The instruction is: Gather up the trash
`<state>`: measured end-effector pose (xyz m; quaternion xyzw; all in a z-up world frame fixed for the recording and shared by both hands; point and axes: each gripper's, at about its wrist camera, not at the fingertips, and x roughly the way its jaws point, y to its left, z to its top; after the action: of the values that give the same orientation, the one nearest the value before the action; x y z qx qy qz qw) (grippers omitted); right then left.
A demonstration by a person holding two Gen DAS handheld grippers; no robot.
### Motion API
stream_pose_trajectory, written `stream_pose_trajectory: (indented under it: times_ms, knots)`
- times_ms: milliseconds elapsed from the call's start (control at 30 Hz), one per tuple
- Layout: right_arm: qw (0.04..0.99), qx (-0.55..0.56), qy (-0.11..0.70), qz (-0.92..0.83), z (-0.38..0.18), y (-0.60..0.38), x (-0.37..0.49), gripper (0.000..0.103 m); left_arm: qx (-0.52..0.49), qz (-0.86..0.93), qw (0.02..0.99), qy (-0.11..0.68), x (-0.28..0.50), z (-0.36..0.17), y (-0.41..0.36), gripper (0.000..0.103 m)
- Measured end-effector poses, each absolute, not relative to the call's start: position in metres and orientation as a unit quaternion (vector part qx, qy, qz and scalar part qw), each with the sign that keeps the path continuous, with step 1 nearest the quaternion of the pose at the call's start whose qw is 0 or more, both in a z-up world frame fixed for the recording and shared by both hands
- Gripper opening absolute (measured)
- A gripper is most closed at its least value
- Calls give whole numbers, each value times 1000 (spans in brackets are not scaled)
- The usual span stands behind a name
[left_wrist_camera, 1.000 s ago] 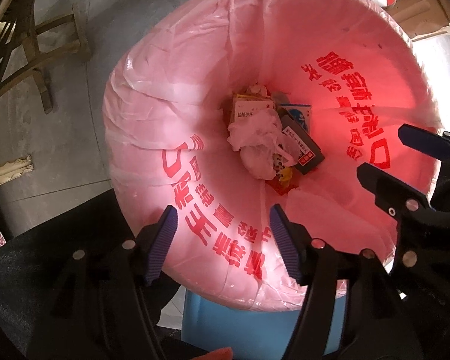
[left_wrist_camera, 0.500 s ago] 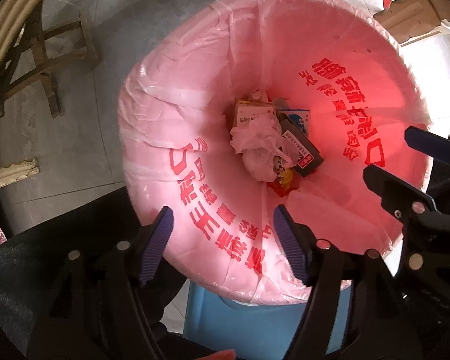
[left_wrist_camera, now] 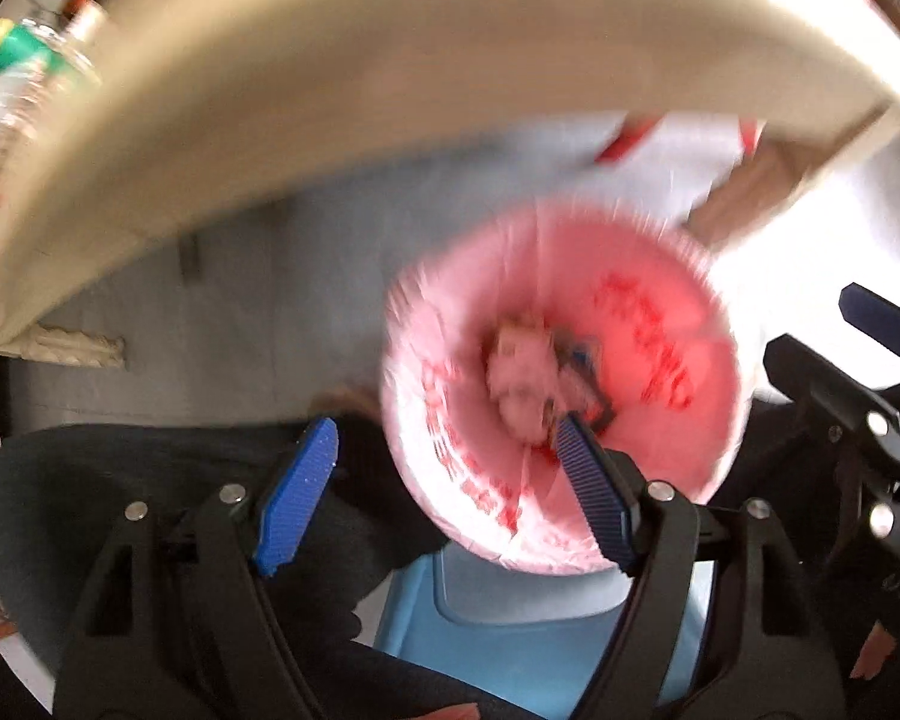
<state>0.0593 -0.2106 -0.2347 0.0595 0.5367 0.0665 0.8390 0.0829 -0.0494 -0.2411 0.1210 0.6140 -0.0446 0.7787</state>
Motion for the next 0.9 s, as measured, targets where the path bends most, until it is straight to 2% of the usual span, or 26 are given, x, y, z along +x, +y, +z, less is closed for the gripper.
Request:
stream_pose_trajectory:
  times_ms: [67,100,167,267,500,633,900]
  knots:
    - [870,51,487,53,-195,-213,51,67,123,-39,805,579,78,-210,-50,74]
    - [884,48,463,50,-176,-213,46,74,122,-36,820,558,74,-192,-50,75]
    - [906,42,420,44,-145,-212,37,79,115,-37,844,522,66,-159,-49,80]
    - [935,21,352,38,-94,-208,19,80,111,-35,878,465,50,-108,-50,81]
    - [968,17,250,12,-15,-213,-13,96,82,-37,924,371,21,-30,-49,88]
    - [978,17,208,0,15,-215,-32,96,64,-18,940,334,10,-3,-47,96]
    - [984,41,172,-15,44,-228,-54,96,30,-4,953,303,-11,28,-41,96]
